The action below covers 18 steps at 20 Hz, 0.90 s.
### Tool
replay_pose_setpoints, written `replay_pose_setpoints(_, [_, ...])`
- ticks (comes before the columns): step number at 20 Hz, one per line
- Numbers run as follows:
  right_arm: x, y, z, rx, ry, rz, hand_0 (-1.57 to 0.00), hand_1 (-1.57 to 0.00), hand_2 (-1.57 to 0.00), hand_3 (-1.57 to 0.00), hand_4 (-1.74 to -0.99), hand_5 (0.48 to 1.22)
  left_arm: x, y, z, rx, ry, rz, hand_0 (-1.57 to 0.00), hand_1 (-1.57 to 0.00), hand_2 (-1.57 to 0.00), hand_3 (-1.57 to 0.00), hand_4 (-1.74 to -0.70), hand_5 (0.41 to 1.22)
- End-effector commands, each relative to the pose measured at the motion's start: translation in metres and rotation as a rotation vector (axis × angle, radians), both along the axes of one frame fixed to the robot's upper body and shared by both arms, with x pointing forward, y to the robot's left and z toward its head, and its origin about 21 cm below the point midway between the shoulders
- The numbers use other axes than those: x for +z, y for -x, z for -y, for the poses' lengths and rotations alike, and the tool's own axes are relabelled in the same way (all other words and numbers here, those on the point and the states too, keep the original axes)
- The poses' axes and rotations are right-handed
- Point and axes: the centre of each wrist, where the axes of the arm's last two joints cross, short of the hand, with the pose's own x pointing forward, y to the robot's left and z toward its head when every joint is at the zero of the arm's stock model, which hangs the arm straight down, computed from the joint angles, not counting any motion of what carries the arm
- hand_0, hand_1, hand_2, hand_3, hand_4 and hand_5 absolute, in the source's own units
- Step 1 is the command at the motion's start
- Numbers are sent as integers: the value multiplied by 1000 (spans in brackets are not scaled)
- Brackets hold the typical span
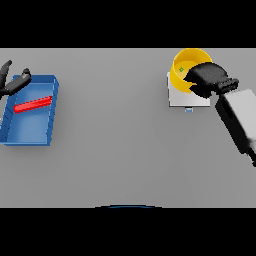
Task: Pick up the red beaker and tilt it to pour out 1 green nut into yellow bowl. Pick up the yellow bowl and place it on the metallic measuring scale.
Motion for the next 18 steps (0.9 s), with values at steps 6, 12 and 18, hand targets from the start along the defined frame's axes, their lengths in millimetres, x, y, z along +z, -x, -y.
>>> replay_pose_setpoints(6, [-18, -3, 10, -40, -16, -40, -1571, -1571, -1380, -1392, -1741, 1221, 1, -1, 2, -4, -11, -1, 1, 1, 1, 1, -851, 802])
replay_pose_setpoints(12, [-23, -3, 11, -51, -20, -70, -1565, -1496, -1437, -1249, -1741, 1221, 3, -2, 0, -12, -22, -4, 1, 1, 1, 1, -838, 779])
replay_pose_setpoints(18, [-20, -4, 12, -98, -68, -118, -757, -673, -579, -476, -1513, 923, 3, -1, 1, -11, 3, -2, 1, 1, 1, 1, -839, 764])
